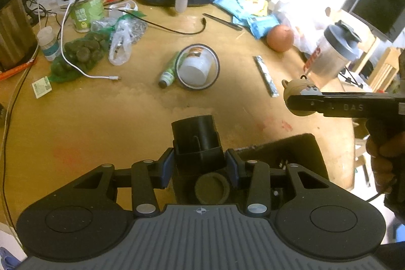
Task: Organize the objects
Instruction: 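Carry the black cylinder and dog-face case over the cardboard box, then lower cylinder and dog-face case into the box and open both tools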
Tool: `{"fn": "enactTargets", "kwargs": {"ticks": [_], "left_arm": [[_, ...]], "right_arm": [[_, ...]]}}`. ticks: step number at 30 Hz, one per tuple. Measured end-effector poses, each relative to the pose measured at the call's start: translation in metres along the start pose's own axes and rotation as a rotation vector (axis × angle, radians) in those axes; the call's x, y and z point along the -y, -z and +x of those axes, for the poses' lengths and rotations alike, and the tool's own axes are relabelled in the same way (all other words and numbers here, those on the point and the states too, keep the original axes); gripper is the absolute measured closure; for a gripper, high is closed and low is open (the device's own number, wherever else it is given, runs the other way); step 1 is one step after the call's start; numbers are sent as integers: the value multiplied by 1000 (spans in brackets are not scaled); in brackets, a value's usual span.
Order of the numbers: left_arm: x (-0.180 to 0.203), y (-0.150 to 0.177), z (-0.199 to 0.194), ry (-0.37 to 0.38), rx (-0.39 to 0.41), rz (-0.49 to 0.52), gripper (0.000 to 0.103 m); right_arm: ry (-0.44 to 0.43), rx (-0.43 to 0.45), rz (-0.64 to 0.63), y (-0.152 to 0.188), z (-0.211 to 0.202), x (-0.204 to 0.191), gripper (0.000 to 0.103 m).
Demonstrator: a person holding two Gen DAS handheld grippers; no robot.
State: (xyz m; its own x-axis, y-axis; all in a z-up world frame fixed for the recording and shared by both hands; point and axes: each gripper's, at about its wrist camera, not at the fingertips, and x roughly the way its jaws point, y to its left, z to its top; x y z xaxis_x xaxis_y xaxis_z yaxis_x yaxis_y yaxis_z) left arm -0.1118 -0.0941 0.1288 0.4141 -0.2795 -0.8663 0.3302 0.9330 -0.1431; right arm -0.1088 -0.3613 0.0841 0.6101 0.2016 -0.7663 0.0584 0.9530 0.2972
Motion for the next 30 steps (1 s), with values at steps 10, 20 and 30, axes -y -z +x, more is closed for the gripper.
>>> {"fn": "enactTargets", "kwargs": {"ticks": [10,20,30], "left_arm": [[11,13,0,19,-22,19,61],[18,27,9,29,-78,32,61],[21,43,20,21,-134,19,61]], "right_arm": [[-28,-13,30,27,-21,-4,24],[-60,-64,31,50,-28,-8,24],[-76,-145,15,79,-34,-13,24]]}}
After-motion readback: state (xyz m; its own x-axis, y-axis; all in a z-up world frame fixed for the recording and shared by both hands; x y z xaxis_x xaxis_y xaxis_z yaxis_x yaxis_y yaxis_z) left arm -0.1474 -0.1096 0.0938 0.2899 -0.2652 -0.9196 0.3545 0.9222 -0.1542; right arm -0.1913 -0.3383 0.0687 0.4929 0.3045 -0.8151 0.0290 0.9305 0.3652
